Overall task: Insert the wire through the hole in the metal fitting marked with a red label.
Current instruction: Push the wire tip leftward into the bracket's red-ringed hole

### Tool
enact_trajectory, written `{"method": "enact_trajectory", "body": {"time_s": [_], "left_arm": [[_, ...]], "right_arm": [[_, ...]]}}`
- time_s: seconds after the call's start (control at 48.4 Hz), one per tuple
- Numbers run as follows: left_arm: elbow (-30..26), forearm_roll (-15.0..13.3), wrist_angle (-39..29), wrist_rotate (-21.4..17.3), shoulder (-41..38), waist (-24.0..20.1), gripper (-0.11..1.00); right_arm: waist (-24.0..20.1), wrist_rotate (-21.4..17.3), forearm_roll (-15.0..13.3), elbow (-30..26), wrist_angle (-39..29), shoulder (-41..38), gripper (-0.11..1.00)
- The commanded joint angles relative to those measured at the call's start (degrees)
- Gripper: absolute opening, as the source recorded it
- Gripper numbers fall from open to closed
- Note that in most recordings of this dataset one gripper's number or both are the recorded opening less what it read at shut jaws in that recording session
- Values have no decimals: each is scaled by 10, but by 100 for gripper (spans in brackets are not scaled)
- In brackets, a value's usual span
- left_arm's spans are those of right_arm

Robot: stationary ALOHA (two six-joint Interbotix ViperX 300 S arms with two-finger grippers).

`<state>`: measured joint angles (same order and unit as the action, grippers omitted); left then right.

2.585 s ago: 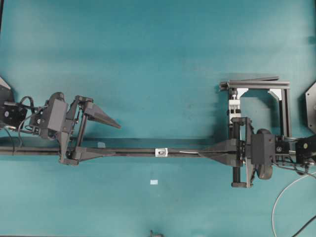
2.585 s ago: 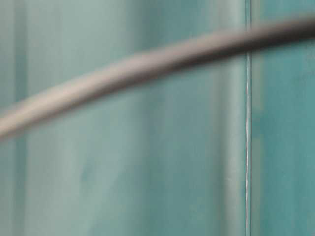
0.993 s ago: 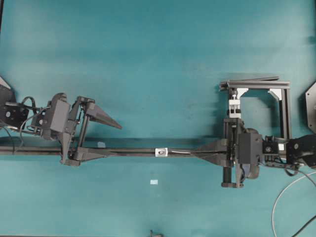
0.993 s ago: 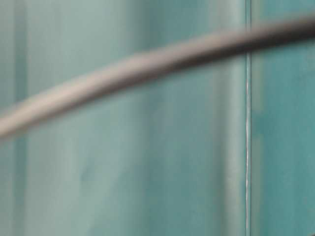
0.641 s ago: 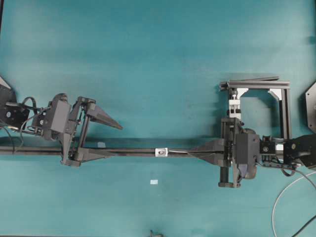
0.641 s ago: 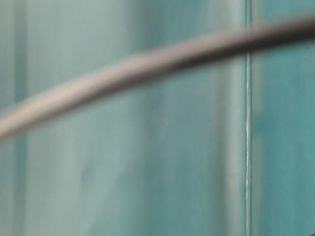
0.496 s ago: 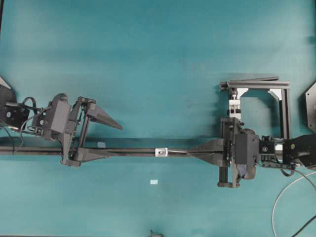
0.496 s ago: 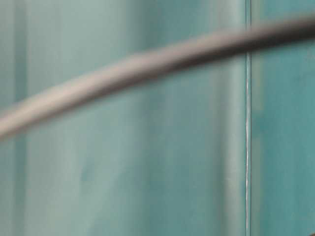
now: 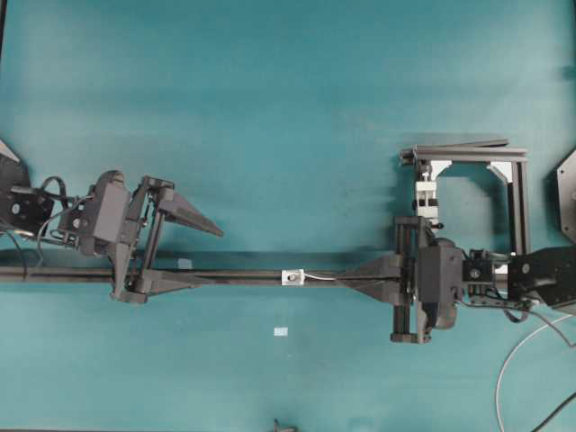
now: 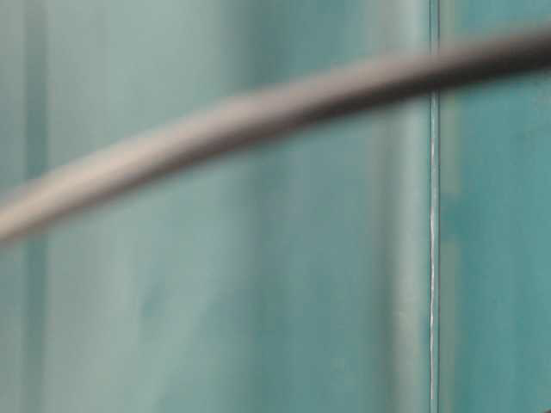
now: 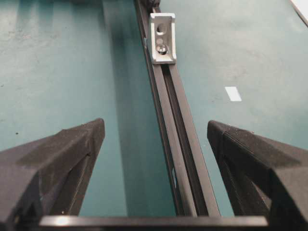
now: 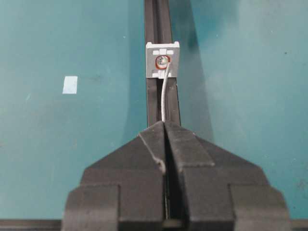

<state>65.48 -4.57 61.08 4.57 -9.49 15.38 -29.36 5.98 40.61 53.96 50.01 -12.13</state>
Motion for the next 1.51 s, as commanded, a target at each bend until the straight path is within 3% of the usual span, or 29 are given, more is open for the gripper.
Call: {"method": "enact_trajectory", "body": {"time_s": [0.0,0.414,0.662,1.489], "left_arm": [[-4,2,3,-1,12,3,74],[-4,2,2,-1,12,3,74],[-4,1,-1,-1,13,3,74],[-4,2,-11,-1,20,4,74]], "right_arm": [[7,2,-5,-11,3,8,-1],[8,2,-6,-4,4,12,-1],[8,-3,-33,-4,3,18,-1],[8,-10,-28,14,15,19,-1]]}}
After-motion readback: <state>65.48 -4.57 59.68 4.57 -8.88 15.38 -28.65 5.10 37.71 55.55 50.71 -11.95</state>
